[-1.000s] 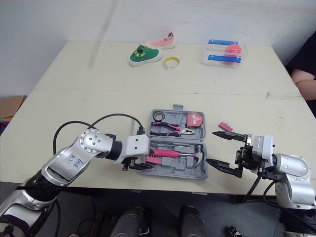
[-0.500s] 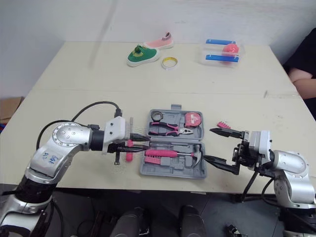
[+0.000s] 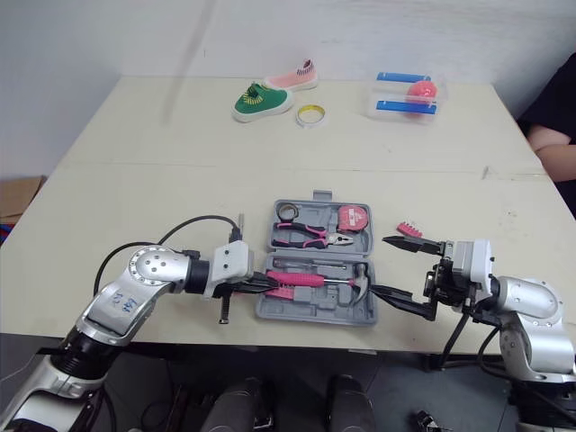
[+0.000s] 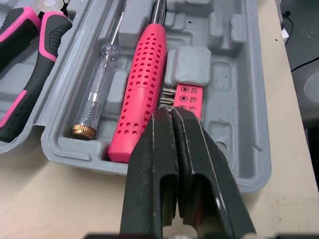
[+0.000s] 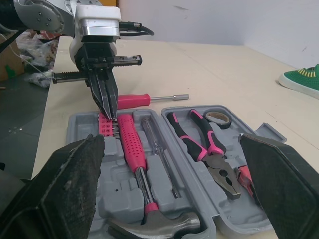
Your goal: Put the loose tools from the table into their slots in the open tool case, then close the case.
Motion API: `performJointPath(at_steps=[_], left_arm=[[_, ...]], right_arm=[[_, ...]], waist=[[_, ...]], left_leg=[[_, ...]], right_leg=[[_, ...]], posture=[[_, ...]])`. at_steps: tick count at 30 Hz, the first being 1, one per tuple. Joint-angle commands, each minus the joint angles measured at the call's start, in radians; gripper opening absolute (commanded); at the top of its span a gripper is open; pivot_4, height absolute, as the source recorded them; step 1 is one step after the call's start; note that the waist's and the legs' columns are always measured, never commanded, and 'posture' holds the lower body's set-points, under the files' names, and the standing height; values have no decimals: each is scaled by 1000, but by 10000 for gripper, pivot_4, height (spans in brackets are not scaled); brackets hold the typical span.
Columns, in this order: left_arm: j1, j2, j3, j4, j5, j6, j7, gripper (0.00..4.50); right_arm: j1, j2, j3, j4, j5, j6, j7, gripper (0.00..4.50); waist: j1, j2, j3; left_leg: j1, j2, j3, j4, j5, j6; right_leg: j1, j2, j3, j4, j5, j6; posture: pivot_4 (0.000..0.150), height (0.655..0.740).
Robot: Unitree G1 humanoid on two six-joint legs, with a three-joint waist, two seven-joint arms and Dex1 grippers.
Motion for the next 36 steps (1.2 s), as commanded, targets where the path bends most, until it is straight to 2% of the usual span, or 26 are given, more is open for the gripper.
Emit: performJointPath(at_steps=[1, 6, 10, 13, 15, 17, 18, 20, 22, 24, 27, 29, 31, 36], left_arm=[[1, 14, -87, 2, 47, 100, -10, 267], [-5, 12, -141, 28, 102, 160, 34, 267], [5, -26, -116, 40, 83, 103, 58, 267], [11, -69, -42, 53, 47, -13, 77, 267], [13, -122, 112, 53, -41, -166, 99, 267], [27, -132, 227, 54, -104, -243, 101, 267], [47, -118, 276, 56, -130, -263, 86, 5324], [107, -70, 386, 58, -198, -285, 42, 12705], [156, -34, 471, 69, -241, -299, 24, 21125], [224, 24, 553, 120, -242, -320, 6, 31645], [328, 91, 703, 246, -229, -391, 13, 44243], [365, 121, 775, 310, -225, -425, 33, 44243], [388, 144, 848, 351, -240, -424, 60, 44243], [507, 187, 951, 452, -226, -529, 25, 44243]], right_arm=[[6, 0, -29, -20, 15, -17, -3, 45000], [9, 1, -26, 0, 8, -35, 8, 45000], [7, 1, -29, 23, 7, -41, 5, 45000], [7, -7, -41, 47, 1, -40, -5, 45000], [20, -35, -80, 87, 10, 4, -32, 45000], [26, -53, -127, 126, 15, 39, -78, 45000], [28, -56, -155, 141, 27, 48, -94, 45000], [45, -82, -198, 194, -26, 34, -152, 45000], [66, -101, -235, 238, -37, 10, -141, 45000], [83, -128, -271, 312, -101, -18, -215, 45000], [103, -164, -327, 470, -160, -98, -266, 45000], [108, -175, -356, 554, -174, -162, -275, 45000], [117, -186, -382, 631, -179, -203, -279, 45000], [153, -223, -422, 818, -186, -285, -269, 45000]], waist=[[0, 0, 0], [1, 0, -1], [6, 0, -3], [10, 0, -3], [11, 0, -3], [12, -1, -2], [13, -1, -2], [6, -1, -2], [-3, -1, -2], [-6, -1, -2], [-6, -1, -2], [-6, -1, -2], [-5, -1, -2], [-9, 0, -2]], left_leg=[[0, 0, 0, 0, 0, 0], [1, 0, 0, 0, 0, 0], [2, 0, 0, 0, 0, 1], [2, -1, -1, 0, -1, 4], [1, -1, -1, 0, -1, 3], [-2, -1, -1, 0, 1, 1], [-3, -1, -2, 0, 1, 1], [-2, -1, -2, 0, 1, 1], [-1, -1, 0, -2, 1, 1], [0, -1, 0, -2, 0, 1], [0, -1, 2, -2, 0, 1], [0, -1, 2, -3, -3, 5], [0, -1, 2, -4, -6, 0], [1, -1, 3, -7, -7, 0]], right_leg=[[0, 0, 0, 0, 0, 0], [1, 0, 0, 0, 0, 0], [3, -1, 1, 0, 0, 0], [2, -3, 2, 0, 0, 0], [2, -3, 2, -1, 0, 0], [-1, -3, 2, 0, 0, 0], [-1, -3, 2, 0, 0, 0], [-1, -4, 1, -1, 0, 0], [-1, -3, -1, -1, 0, 0], [-1, -2, -1, -2, 0, 0], [-1, -3, 0, -1, 0, 0], [-2, -3, 0, -2, 0, 0], [-2, -3, 0, -2, 0, 0], [-2, -5, 2, -4, 0, 0]], posture=[[1500, 7400], [1500, 7400], [1500, 7400], [1500, 7400], [1500, 7400], [1500, 7400], [1500, 7400], [1500, 7400], [1500, 7400], [1500, 7400], [1500, 7400], [1500, 7400], [1500, 7400], [1500, 7400]])
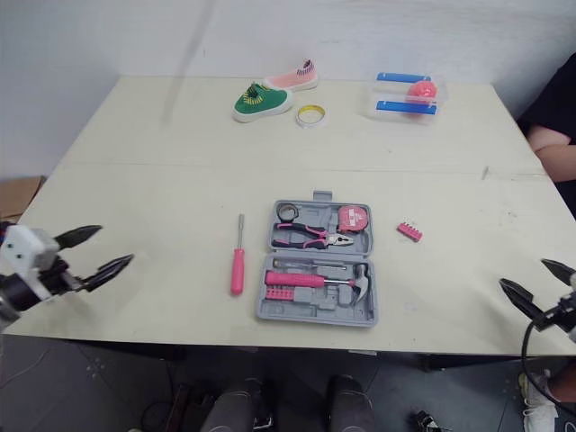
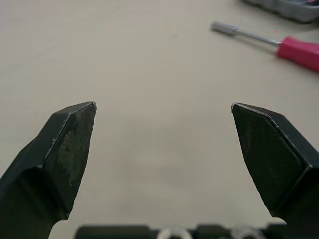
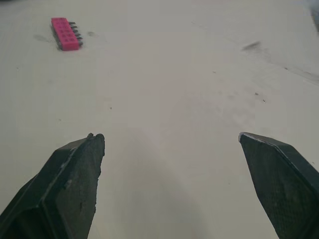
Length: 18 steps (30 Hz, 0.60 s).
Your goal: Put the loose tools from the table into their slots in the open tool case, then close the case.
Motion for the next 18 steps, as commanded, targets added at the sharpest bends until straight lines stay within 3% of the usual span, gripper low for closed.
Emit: performJointPath(at_steps=[1, 8, 14, 18], left_arm=[[61, 5, 70, 22, -22, -42, -25, 44243], [65, -15, 63, -68, -122, 25, -43, 44243], [14, -34, -33, -267, -199, 140, -27, 44243], [-39, -33, -125, -383, -237, 226, -29, 44243]], right_arm=[[14, -34, -55, 97, 4, -63, 0, 45000], [-56, -29, -8, 81, 27, -35, 82, 45000], [-234, -7, 146, -45, 37, 127, 212, 45000], [-374, 10, 241, -20, -2, 166, 242, 45000]], waist=[[-3, 0, 0], [-22, 0, 0], [-34, 2, 1], [-26, 2, 1]], left_leg=[[0, 0, 0, 0, 0, -1], [0, 1, -1, 0, 0, -1], [0, 2, 0, -1, 2, -4], [0, 1, 1, 0, 3, -6]], right_leg=[[0, 0, 0, -1, 0, 0], [1, -2, 4, 0, 0, -1], [0, -1, 5, 1, 0, -1], [0, 0, 2, 2, 0, -1]], posture=[[1500, 7400], [1500, 7400], [1500, 7400], [1500, 7400]])
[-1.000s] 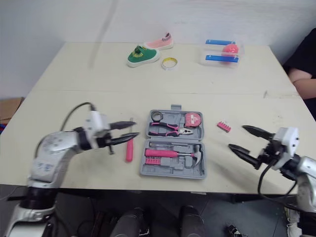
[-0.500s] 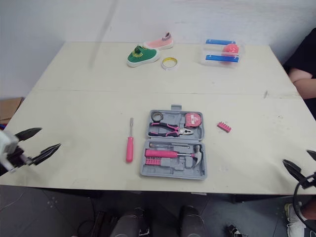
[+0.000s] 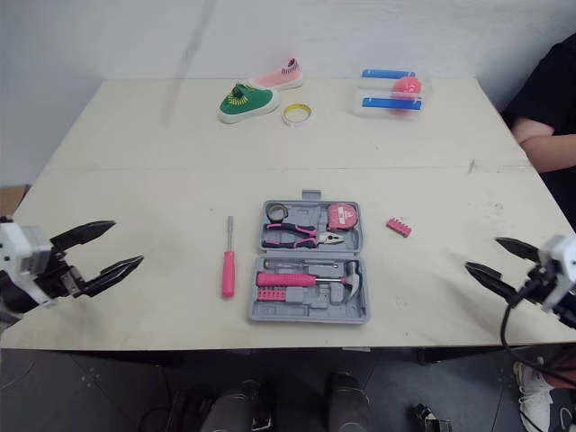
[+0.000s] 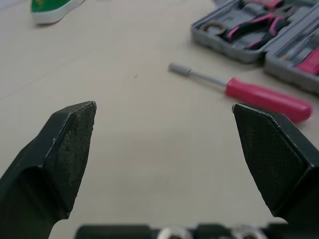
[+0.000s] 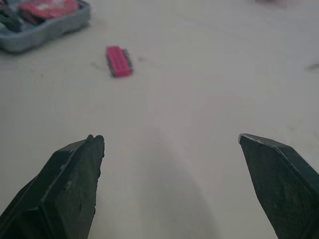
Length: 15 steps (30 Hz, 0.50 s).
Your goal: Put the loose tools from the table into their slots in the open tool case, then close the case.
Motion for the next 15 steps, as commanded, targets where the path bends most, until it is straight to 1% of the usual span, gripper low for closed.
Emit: performJointPath(at_steps=[1, 4, 6, 7, 10, 15], left_arm=[[-59, -1, -84, -128, -57, 73, 6, 44243], [-124, -18, -158, -186, -78, 119, 19, 44243], [-149, -30, -186, -203, -76, 131, 25, 44243], [-161, -36, -205, -215, -78, 140, 26, 44243], [-185, -45, -251, -235, -66, 157, 27, 44243], [-179, -45, -270, -246, -59, 160, 19, 44243]], right_arm=[[-120, 19, 85, 28, -37, 26, 39, 45000], [-263, 53, 174, 119, -99, 20, 62, 45000], [-330, 69, 208, 188, -132, 14, 60, 45000], [-367, 81, 226, 231, -149, 4, 58, 45000], [-475, 109, 265, 357, -203, -19, 27, 45000], [-575, 134, 317, 501, -294, -86, 6, 45000]], waist=[[3, 0, 0], [4, 0, 0], [5, 0, 0], [5, 0, 0], [4, 0, 0], [0, 1, 1]], left_leg=[[0, 0, 0, 0, 0, 0], [0, 0, 2, 2, 1, 1], [0, -1, 2, 2, 2, 2], [-1, -1, 2, 2, 4, 6], [-1, -1, 2, 2, 4, 6], [-1, 0, 4, 3, 4, 6]], right_leg=[[0, 0, -1, 0, 0, 0], [0, 1, -3, 1, 1, 2], [0, 1, -3, 1, 1, 2], [-1, 2, -3, 1, 1, 2], [-1, 4, -3, 0, 1, 2], [-1, 6, -1, 1, 1, 2]], posture=[[1500, 7400], [1500, 7400], [1500, 7400], [1500, 7400], [1500, 7400], [1500, 7400]])
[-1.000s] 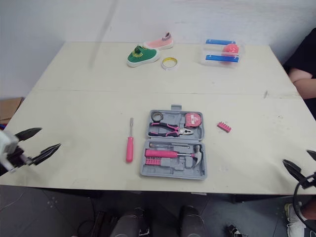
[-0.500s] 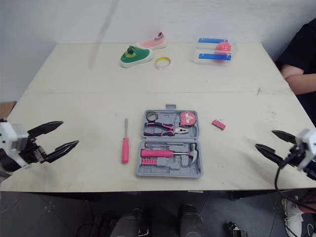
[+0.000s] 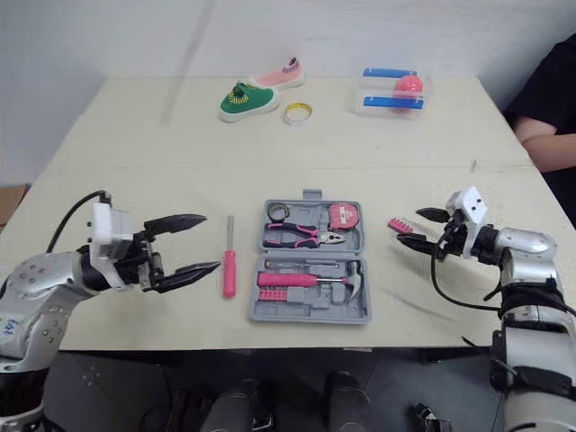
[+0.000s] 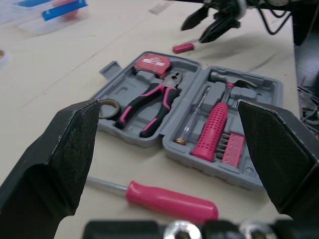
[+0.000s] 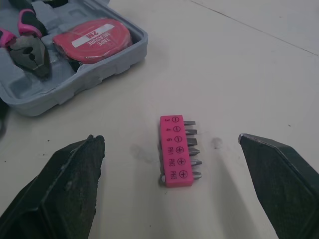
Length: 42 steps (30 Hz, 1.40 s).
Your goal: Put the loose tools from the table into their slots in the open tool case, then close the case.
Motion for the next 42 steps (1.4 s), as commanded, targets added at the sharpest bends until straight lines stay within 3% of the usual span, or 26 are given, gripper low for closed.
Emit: performJointPath(at_steps=[1, 15, 18, 23, 25, 33, 38, 42], left_arm=[[8, 7, 17, -32, -8, -1, -3, 44243], [44, 24, 31, -74, -18, 23, -9, 44243], [51, 39, 37, -79, -25, 35, -22, 45000], [61, 72, 49, -89, -49, 66, -48, 45000], [66, 83, 52, -93, -59, 79, -59, 45000], [23, 84, 13, -101, -69, 104, -71, 45000], [-8, 59, -22, -95, -46, 76, -72, 45000], [-22, 25, -73, -58, 6, 11, -91, 45000]], right_arm=[[-39, -2, 28, 70, -59, -51, -6, 45000], [-69, 35, 33, 162, -123, -76, -53, 45000], [-63, 36, 22, 169, -121, -70, -59, 36884], [-53, 33, 10, 178, -124, -60, -68, 13696], [-48, 35, 6, 179, -124, -64, -70, 7417], [-60, 46, -58, 120, -54, -101, 32, 7424], [-55, 15, -46, -35, -15, -19, 176, 7424], [90, -38, -8, -608, 120, 399, 230, 7423]], waist=[[0, 0, 0], [-6, 0, 0], [-7, 0, 0], [-7, 0, 0], [-9, 0, 0], [-11, 0, 0], [-17, 2, 1], [-8, 4, 2]], left_leg=[[0, 1, 0, 0, 0, 0], [0, 2, 0, 1, 0, -1], [0, 2, 0, 1, 0, -1], [0, 2, 0, 1, 0, -1], [1, 2, 0, 1, 0, -1], [1, 2, -1, 1, 0, -2], [1, 2, -1, 1, 0, -2], [0, 3, -1, 1, 0, -2]], right_leg=[[0, 0, 0, 0, 0, 0], [0, 0, 0, 1, 0, 0], [0, 0, 0, 1, 0, 0], [0, 0, 0, 1, 0, -1], [1, 0, 0, 1, 0, -1], [1, 0, 0, 0, 0, -1], [1, 1, 0, 0, 0, -1], [0, 0, 0, 1, 0, -1]], posture=[[1500, 7400], [1500, 7400], [1500, 7400], [1500, 7400], [1500, 7400], [1500, 7400], [1500, 7400], [1500, 7400]])
